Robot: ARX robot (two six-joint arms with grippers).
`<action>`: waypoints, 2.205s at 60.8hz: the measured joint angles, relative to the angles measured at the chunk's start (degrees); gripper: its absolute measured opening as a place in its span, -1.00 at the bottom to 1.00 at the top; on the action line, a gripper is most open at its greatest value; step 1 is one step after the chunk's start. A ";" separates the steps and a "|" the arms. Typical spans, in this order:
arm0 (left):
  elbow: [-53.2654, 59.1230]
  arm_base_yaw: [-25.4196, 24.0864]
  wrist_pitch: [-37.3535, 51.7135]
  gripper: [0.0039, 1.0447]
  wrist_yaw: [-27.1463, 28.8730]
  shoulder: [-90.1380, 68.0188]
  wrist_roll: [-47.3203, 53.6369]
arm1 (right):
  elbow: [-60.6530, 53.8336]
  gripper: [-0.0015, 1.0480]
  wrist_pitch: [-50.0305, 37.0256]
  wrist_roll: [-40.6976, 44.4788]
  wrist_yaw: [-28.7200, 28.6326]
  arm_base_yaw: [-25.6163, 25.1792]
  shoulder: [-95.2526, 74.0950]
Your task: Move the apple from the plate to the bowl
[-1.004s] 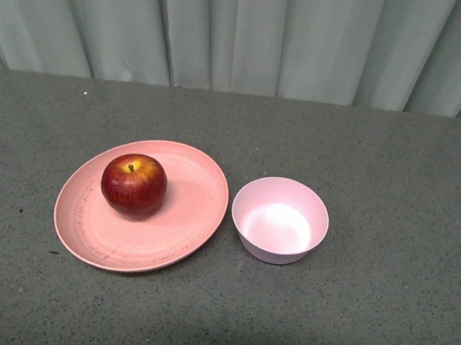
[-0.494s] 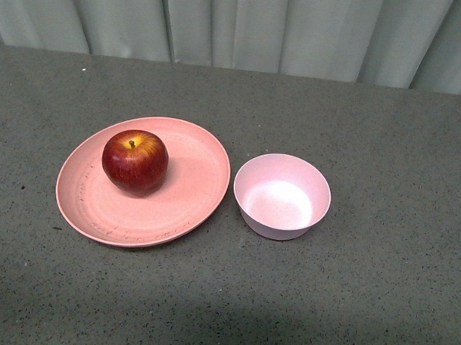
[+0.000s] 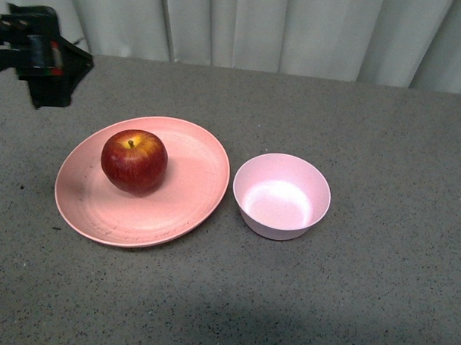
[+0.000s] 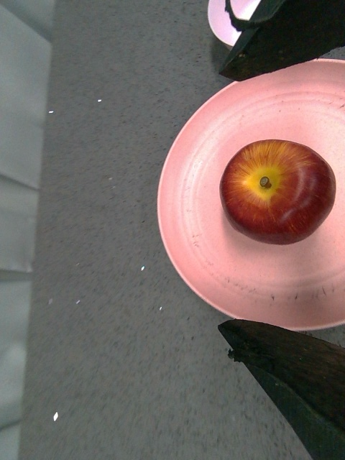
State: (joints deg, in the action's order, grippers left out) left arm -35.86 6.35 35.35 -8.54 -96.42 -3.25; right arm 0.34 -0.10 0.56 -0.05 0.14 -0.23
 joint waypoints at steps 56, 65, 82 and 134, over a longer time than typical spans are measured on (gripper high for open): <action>-13.35 3.61 -13.14 0.88 -0.94 -19.93 2.67 | 0.00 0.82 0.00 0.00 0.00 0.00 0.00; -13.57 3.61 -13.29 0.87 -0.59 -20.79 2.78 | 0.00 0.82 0.00 0.00 0.00 0.00 0.00; -13.44 4.52 -13.03 0.41 -0.57 -20.06 2.71 | 0.00 0.82 0.00 0.00 0.00 0.00 0.00; -16.90 25.51 -7.93 0.40 1.09 -18.73 -4.39 | 0.00 0.82 0.00 0.00 0.00 0.00 0.00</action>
State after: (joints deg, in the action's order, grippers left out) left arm -52.75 31.86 27.42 -7.44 -115.15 -7.64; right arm 0.34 -0.10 0.56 -0.05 0.14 -0.23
